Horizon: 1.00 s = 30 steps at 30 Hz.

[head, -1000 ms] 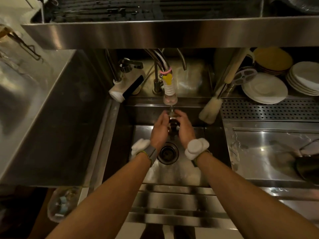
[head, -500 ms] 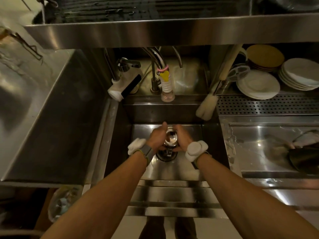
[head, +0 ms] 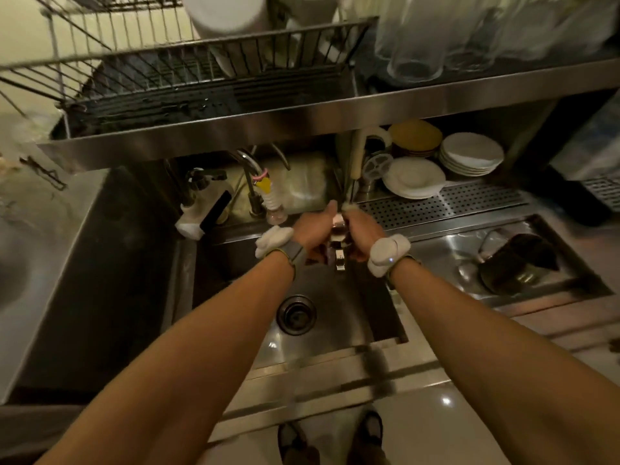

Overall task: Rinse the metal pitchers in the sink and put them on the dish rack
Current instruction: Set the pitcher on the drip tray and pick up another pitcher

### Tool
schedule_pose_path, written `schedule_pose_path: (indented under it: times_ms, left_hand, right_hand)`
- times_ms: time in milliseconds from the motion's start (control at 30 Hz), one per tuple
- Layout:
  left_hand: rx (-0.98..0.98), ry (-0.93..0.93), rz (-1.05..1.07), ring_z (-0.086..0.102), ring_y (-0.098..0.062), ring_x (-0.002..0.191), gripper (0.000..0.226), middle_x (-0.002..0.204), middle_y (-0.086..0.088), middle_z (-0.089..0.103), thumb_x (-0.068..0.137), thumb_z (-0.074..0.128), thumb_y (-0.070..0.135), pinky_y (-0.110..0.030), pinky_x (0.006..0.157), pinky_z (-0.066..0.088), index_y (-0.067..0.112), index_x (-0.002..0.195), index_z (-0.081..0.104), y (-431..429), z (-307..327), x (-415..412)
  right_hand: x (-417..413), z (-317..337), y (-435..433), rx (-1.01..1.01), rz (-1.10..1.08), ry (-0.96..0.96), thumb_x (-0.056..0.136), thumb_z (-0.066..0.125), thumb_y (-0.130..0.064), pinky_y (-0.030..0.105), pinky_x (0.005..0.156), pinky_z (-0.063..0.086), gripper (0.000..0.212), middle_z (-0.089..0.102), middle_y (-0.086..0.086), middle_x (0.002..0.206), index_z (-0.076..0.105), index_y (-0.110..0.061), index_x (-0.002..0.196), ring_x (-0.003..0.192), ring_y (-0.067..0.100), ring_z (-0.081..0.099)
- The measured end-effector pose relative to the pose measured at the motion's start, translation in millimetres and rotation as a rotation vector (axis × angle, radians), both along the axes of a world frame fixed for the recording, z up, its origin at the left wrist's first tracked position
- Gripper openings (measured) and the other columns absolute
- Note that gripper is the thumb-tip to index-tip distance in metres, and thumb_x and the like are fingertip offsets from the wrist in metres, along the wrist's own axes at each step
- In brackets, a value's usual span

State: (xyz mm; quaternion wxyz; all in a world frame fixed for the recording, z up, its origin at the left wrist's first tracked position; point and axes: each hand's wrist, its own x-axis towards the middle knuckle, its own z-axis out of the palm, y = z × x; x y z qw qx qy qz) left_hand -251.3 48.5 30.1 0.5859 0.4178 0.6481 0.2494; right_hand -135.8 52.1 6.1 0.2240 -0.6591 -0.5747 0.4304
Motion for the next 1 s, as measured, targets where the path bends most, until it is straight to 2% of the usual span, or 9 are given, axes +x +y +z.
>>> schedule_pose_path:
  times_ms: [133,267,367,467,567,633,800,900,1000]
  left_hand:
    - [0.015,0.017,-0.081,0.065,-0.031,0.1,0.065,0.113,-0.014,0.067,0.09,0.037,0.064,-0.046,0.088,0.055,0.011,0.119,0.059,10.2,21.4,44.5]
    - [0.004,0.032,-0.142,0.062,-0.036,0.107,0.068,0.119,-0.016,0.063,0.091,0.032,0.065,-0.051,0.093,0.052,0.011,0.124,0.057,18.7,16.7,86.7]
    - [-0.043,-0.023,-0.156,0.062,-0.038,0.109,0.074,0.123,-0.018,0.063,0.087,0.034,0.069,-0.054,0.095,0.05,0.011,0.126,0.055,27.3,3.4,113.6]
    - [-0.057,0.042,-0.206,0.06,-0.039,0.112,0.075,0.127,-0.019,0.059,0.09,0.03,0.067,-0.054,0.093,0.051,0.008,0.134,0.048,31.3,-0.1,136.9]
    - [-0.082,0.089,-0.233,0.062,-0.038,0.103,0.069,0.115,-0.018,0.059,0.094,0.027,0.062,-0.05,0.084,0.056,0.007,0.129,0.051,32.6,-7.2,152.3]
    - [-0.121,0.085,-0.215,0.061,-0.036,0.101,0.067,0.108,-0.016,0.058,0.094,0.028,0.062,-0.048,0.081,0.056,0.009,0.126,0.053,33.2,-15.8,157.5]
    - [-0.131,0.099,-0.202,0.061,-0.038,0.102,0.068,0.122,-0.016,0.06,0.092,0.03,0.065,-0.044,0.073,0.054,0.011,0.125,0.054,39.8,-31.8,165.0]
    - [-0.156,0.102,-0.204,0.062,-0.031,0.079,0.061,0.11,-0.015,0.06,0.092,0.031,0.065,-0.037,0.054,0.051,0.012,0.111,0.055,40.0,-34.0,165.1]
    - [-0.178,0.151,-0.236,0.063,-0.038,0.098,0.07,0.119,-0.016,0.06,0.091,0.028,0.067,-0.039,0.055,0.053,0.011,0.124,0.052,39.0,-35.3,164.3]
  right_hand:
    - [42.5,27.2,3.3,0.033,-0.107,-0.009,0.1,0.028,-0.027,0.048,0.091,0.047,0.033,0.056,0.019,0.121,0.056,-0.01,0.106,0.106,0.037,0.056]
    - [82.0,27.4,2.7,-0.015,-0.175,0.064,0.1,0.024,-0.029,0.049,0.098,0.044,0.041,0.055,0.022,0.122,0.053,-0.003,0.113,0.11,0.041,0.054]
    - [105.7,21.0,2.2,-0.041,-0.203,0.078,0.101,0.025,-0.031,0.047,0.098,0.045,0.039,0.054,0.023,0.127,0.055,-0.008,0.114,0.114,0.04,0.053]
    - [126.9,8.3,4.3,-0.046,-0.236,0.11,0.095,0.028,-0.041,0.044,0.088,0.044,0.031,0.058,0.021,0.122,0.054,-0.027,0.084,0.105,0.039,0.057]
    - [140.4,-3.6,5.5,-0.06,-0.268,0.13,0.094,0.029,-0.043,0.042,0.082,0.042,0.032,0.058,0.016,0.107,0.051,-0.027,0.076,0.091,0.031,0.055]
    - [145.9,-11.9,8.3,-0.075,-0.281,0.131,0.098,0.029,-0.038,0.041,0.083,0.042,0.033,0.056,0.013,0.102,0.05,-0.027,0.074,0.091,0.031,0.053]
    - [151.2,-27.9,18.9,-0.113,-0.243,0.098,0.099,0.028,-0.034,0.038,0.073,0.046,0.034,0.057,0.015,0.103,0.055,-0.021,0.083,0.09,0.031,0.056]
    - [153.0,-32.7,21.1,-0.136,-0.224,0.088,0.1,0.027,-0.036,0.046,0.093,0.048,0.043,0.062,0.019,0.115,0.061,-0.01,0.107,0.104,0.036,0.058]
    - [152.8,-32.2,17.5,-0.167,-0.189,0.03,0.098,0.026,-0.047,0.048,0.093,0.049,0.051,0.065,0.017,0.114,0.063,-0.012,0.105,0.101,0.037,0.061]
